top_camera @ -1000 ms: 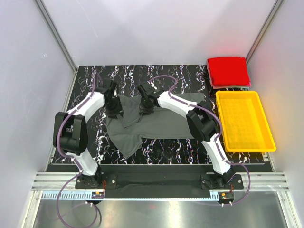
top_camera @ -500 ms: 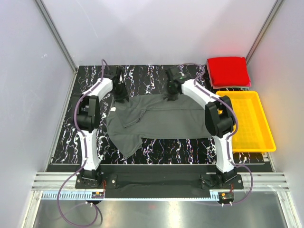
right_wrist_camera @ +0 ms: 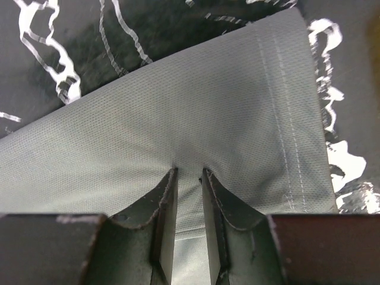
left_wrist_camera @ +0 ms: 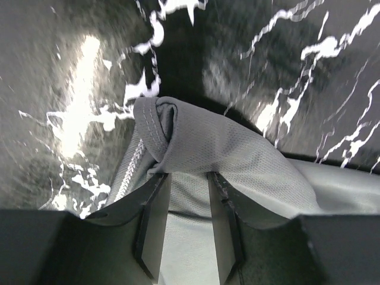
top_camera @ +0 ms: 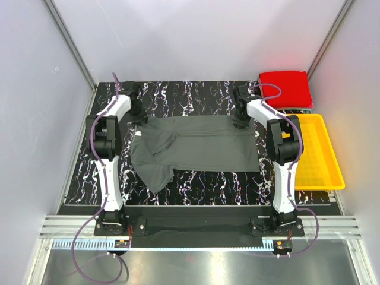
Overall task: Fold and stack the t-shirts
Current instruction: Fold the tshirt
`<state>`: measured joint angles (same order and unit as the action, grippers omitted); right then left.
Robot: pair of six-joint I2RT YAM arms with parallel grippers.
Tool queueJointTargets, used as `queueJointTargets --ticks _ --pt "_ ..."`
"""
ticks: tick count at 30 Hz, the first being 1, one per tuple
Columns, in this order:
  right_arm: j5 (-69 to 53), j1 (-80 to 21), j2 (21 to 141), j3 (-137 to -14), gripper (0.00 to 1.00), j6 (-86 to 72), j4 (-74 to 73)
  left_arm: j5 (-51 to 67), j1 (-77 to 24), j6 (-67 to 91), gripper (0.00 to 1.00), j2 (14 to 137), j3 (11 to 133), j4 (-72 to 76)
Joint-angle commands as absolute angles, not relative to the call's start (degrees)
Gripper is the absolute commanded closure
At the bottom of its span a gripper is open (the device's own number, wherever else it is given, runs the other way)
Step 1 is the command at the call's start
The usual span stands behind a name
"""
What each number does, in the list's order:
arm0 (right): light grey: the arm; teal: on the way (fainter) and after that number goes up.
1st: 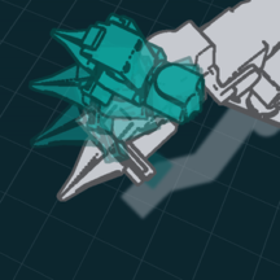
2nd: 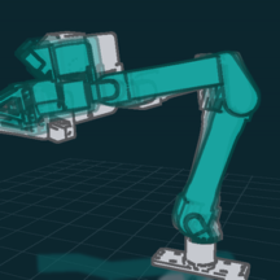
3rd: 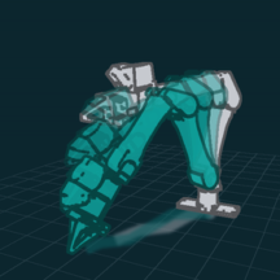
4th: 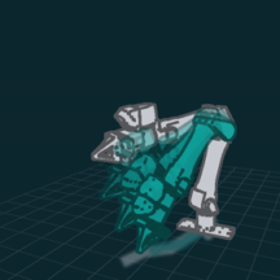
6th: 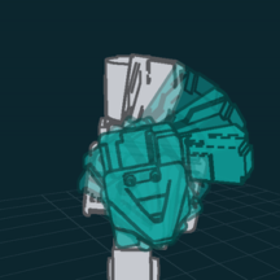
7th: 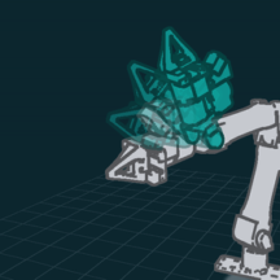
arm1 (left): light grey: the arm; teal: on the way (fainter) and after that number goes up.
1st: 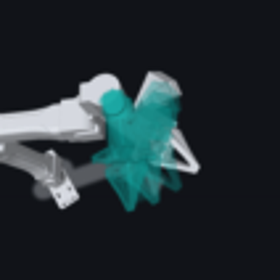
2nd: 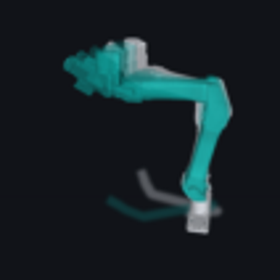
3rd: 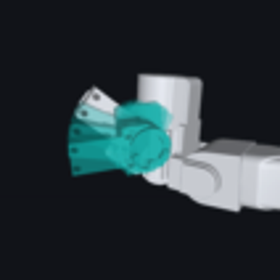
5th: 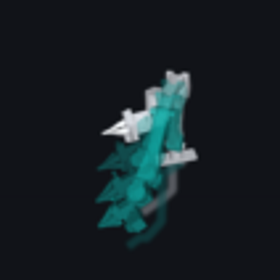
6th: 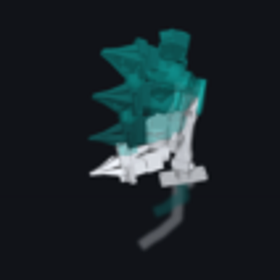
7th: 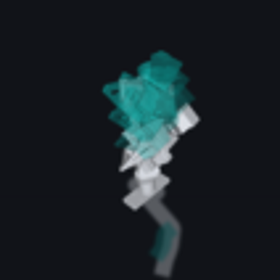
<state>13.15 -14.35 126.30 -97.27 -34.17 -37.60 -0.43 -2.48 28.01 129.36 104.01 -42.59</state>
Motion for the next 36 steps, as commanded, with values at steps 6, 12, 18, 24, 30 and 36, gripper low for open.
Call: queueJointTargets --ticks 6,12,18,24,30,36 --pt "18.72 -11.25 127.79 -94.31 0.7 -37.0 -35.77 -6.15 -0.35 32.07 0.69 132.89 106.18 -42.46" --pt "15.65 -11.25 127.97 -95.18 0.69 -37.71 -32.7 -0.98 1.06 33.22 0.64 131.84 105.9 -37.98" --pt "6.51 -11.34 128.06 -100.01 0.66 -35.25 -31.9 8.35 1.14 29.27 0.57 130.87 110.89 -35.23" --pt "5.54 -11.43 119.82 -99.06 0.62 -32.44 -34.88 6.69 1.06 26.45 0.46 122.99 111.02 -42.96" --pt "6.85 -11.51 111.3 -94.95 0.59 -35.41 -42.62 -3.34 0.26 27.94 0.43 104.64 89.8 -40.81" --pt "10.11 -11.43 100.31 -82.56 0.58 -44.9 -45.44 1.3 0.35 34.35 0.42 86.53 67.91 -35.78"
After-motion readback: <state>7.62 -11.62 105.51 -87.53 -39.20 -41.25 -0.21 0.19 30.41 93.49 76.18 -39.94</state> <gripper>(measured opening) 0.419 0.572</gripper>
